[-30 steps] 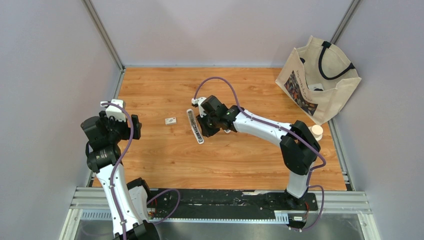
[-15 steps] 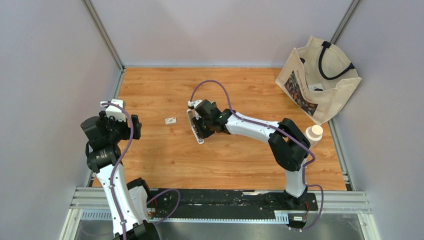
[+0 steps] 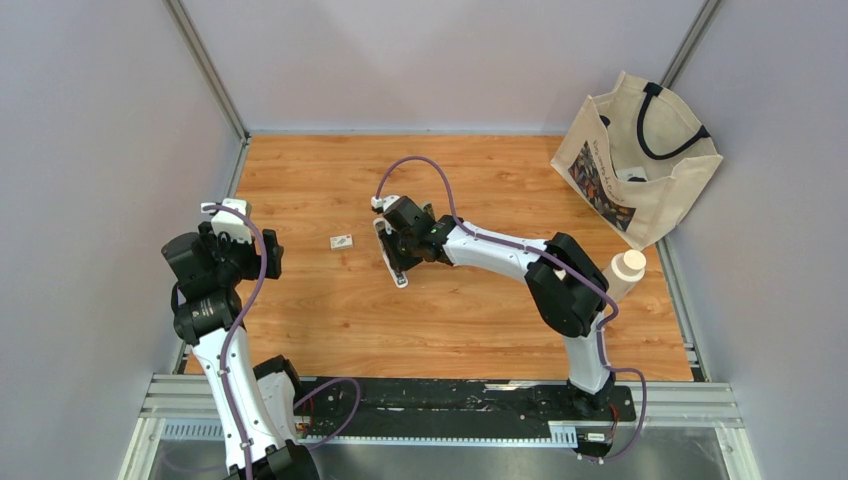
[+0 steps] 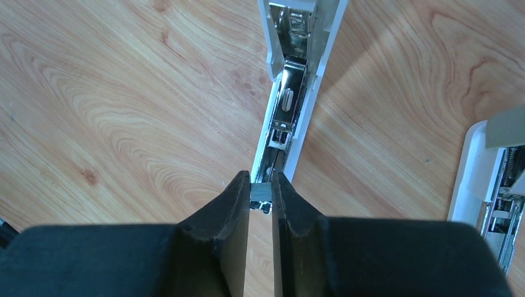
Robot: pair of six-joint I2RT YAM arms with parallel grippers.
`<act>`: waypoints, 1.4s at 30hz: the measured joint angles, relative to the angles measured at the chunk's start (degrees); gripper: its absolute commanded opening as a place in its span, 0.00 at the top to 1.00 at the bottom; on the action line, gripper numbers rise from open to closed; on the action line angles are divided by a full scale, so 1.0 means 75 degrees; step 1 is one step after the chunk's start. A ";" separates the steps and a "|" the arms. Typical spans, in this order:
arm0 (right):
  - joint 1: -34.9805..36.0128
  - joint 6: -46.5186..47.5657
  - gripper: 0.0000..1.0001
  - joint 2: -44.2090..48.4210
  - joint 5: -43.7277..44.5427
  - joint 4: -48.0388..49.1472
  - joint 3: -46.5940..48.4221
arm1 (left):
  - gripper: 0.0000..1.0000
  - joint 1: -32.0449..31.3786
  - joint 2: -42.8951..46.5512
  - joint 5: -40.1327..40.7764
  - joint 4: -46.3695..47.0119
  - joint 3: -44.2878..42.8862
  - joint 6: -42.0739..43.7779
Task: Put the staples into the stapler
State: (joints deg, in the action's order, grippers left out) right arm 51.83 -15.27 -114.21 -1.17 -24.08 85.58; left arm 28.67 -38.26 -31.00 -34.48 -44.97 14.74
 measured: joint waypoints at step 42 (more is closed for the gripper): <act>0.0015 -0.0047 0.81 -0.0178 0.0227 0.0006 -0.0003 | 0.06 0.0000 -0.0009 -0.0026 0.0003 0.0009 0.0026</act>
State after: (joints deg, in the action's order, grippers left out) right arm 51.94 -15.62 -115.55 0.54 -24.03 85.56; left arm 28.67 -38.33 -31.20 -34.46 -44.91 14.94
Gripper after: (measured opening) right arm 0.197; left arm 0.937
